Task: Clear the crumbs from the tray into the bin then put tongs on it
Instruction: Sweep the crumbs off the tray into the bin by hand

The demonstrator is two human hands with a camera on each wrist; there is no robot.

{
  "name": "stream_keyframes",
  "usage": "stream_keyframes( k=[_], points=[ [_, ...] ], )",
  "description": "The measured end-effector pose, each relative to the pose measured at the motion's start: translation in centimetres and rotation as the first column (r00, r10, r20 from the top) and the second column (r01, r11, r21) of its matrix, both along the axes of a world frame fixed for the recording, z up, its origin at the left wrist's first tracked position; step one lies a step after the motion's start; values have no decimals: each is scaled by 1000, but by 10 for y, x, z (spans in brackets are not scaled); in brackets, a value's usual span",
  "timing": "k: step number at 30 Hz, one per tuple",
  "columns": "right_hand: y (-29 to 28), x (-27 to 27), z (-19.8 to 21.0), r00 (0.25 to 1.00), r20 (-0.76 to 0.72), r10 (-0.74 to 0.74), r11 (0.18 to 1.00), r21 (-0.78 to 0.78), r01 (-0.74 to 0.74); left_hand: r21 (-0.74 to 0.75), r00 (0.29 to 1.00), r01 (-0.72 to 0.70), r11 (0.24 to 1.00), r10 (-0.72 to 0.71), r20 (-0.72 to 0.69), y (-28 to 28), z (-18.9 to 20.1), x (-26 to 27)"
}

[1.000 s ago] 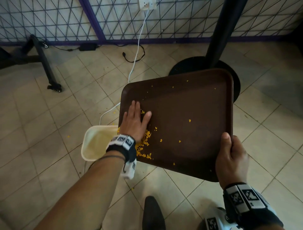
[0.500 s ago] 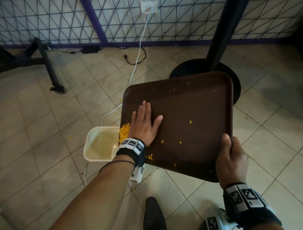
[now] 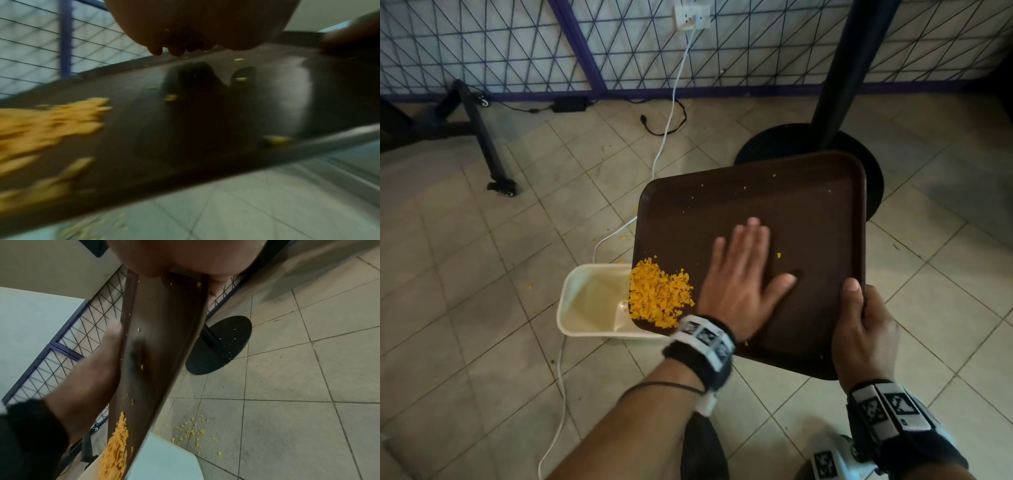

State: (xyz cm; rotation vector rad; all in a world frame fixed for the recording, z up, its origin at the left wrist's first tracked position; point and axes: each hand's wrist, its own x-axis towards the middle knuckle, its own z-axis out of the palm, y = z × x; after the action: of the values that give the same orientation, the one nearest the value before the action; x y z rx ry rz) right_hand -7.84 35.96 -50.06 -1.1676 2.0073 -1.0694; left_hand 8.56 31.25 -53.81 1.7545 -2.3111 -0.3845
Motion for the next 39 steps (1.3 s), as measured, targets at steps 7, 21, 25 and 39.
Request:
stream_keyframes(
  k=[7,21,25,39],
  points=[
    [0,-1,-1,1000,11,3,1000,-15,-3,124,991,-107,987,96,95,34,-32,17],
    [0,0,-1,1000,-5,9,1000,-27,-9,173,984,-116,978,88,158,37,-34,58],
    [0,-2,-1,1000,-13,-1,1000,-28,1,254,958,-239,937,186,218,50,-55,80],
    [-1,0,4,1000,-5,10,1000,-17,-10,286,940,-328,900,283,188,-21,-59,153]
  ],
)
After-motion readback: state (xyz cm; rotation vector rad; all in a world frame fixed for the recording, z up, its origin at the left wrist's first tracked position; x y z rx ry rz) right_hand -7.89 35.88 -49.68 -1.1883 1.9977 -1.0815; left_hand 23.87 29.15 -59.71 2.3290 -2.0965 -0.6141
